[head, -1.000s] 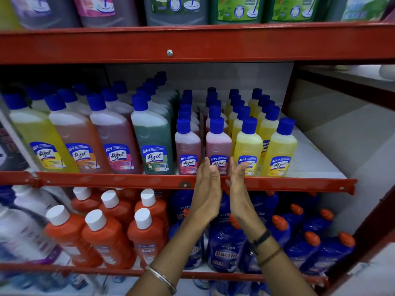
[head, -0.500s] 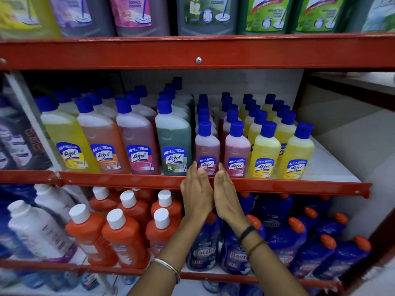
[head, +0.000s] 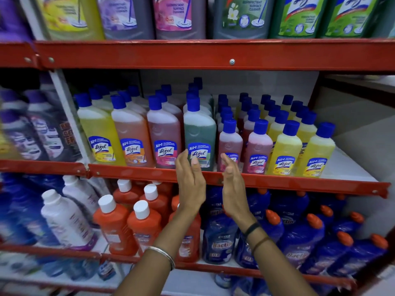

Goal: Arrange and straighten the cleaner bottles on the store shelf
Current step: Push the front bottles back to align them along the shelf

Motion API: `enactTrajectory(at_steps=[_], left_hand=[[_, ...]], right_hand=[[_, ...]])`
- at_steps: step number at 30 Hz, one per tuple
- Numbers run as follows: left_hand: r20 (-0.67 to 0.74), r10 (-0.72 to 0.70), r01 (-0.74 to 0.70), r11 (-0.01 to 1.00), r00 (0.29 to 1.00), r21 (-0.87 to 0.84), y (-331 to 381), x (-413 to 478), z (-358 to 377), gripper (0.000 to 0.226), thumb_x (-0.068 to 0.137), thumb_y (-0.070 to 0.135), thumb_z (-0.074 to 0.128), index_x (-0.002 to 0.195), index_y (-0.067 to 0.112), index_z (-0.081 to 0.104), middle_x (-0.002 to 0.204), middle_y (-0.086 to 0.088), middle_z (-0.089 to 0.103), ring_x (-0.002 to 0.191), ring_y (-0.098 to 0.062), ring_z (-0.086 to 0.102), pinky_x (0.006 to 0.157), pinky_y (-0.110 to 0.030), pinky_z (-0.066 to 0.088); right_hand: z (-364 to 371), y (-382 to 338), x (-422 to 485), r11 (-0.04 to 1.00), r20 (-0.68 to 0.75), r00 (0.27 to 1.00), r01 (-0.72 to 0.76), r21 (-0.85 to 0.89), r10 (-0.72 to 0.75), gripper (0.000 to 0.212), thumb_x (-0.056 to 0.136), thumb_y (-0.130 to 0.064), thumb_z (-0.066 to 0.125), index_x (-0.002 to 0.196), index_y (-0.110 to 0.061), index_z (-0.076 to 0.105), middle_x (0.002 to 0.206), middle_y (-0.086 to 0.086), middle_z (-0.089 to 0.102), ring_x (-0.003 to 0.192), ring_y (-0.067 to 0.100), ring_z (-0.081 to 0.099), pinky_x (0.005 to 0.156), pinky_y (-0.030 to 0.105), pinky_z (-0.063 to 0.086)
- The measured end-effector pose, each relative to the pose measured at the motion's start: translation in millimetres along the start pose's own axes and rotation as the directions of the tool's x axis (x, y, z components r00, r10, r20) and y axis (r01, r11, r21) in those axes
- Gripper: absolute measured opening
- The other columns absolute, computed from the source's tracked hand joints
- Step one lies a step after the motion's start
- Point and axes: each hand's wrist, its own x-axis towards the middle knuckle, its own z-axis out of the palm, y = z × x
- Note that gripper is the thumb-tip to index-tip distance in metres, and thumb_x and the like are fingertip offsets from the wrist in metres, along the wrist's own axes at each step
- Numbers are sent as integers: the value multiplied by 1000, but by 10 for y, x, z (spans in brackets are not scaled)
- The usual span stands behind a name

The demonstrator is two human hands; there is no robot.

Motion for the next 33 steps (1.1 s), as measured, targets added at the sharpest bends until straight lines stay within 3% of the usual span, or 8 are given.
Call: enactTrajectory(at_steps=[4, 7, 12, 17, 20, 24, 29, 33], left_hand=[[221, -167, 146, 983, 961, 108, -100, 100, -49, 58, 96, 42, 16, 144, 10, 15, 156, -10, 19, 143, -17, 14, 116, -29, 5], [278, -232, 187, 966, 932, 179, -99, 107, -77, 59, 96, 42, 15, 144, 8, 10, 157, -10, 14, 144, -17, 9, 117, -42, -1], [328, -223, 198, 974, 918, 108, -142, 190, -201, 61, 96, 45, 21, 142, 5, 20, 152, -15, 26, 142, -24, 20, 118, -43, 11], [280, 5, -41, 992, 960, 120, -326, 185, -529, 48, 87, 42, 42, 121, 8, 45, 123, -13, 54, 116, -27, 50, 101, -43, 40], [112, 88, -100, 989, 990, 105, -399, 301, -722, 52, 87, 30, 42, 130, 2, 34, 134, -19, 41, 126, -28, 38, 108, -35, 30], [173, 1, -22, 992, 985, 125, -445, 560, -798, 57, 90, 20, 41, 139, -2, 21, 144, -25, 30, 135, -33, 29, 110, -30, 21], [194, -76, 53, 991, 978, 121, -426, 640, -814, 51, 95, 13, 36, 141, 0, 18, 149, -21, 26, 139, -30, 24, 112, -31, 19], [238, -110, 86, 990, 965, 110, -425, 653, -858, 50, 96, 14, 36, 141, 0, 20, 150, -19, 25, 140, -28, 22, 111, -27, 16]], right_hand=[[233, -33, 65, 986, 74, 990, -109, -125, 119, 122, 57, -93, 8, 148, -13, 18, 159, 4, 20, 146, 13, 17, 116, 22, 10], [347, -53, 71, 974, 27, 987, -150, -171, 156, 105, 69, -79, 14, 148, -9, 19, 157, 11, 24, 145, 19, 23, 106, 16, 13], [485, 72, 109, 975, -128, 980, -168, -146, 150, 107, 69, -88, 11, 135, -10, 43, 139, 14, 52, 128, 25, 48, 112, 37, 35], [699, -101, 32, 992, -234, 965, 97, -81, -114, 83, 81, -76, 19, 123, -13, 52, 120, 1, 56, 110, 6, 53, 92, 8, 35], [951, -196, 85, 998, -63, 996, 56, -39, -58, 88, 79, -76, 17, 135, -14, 44, 139, 0, 48, 131, 13, 43, 111, 28, 32], [1216, -206, 195, 985, 82, 989, -114, -126, 125, 92, 76, -67, 15, 148, -10, 18, 159, 5, 19, 146, 13, 17, 119, 26, 10], [1305, -84, 249, 978, 29, 980, -196, -65, 198, 106, 70, -88, 11, 141, -14, 37, 152, 8, 38, 141, 16, 32, 119, 42, 23], [1284, -179, 172, 983, -20, 983, -181, 27, 181, 85, 82, -73, 17, 138, -13, 42, 148, 6, 42, 132, 6, 36, 118, 31, 22]])
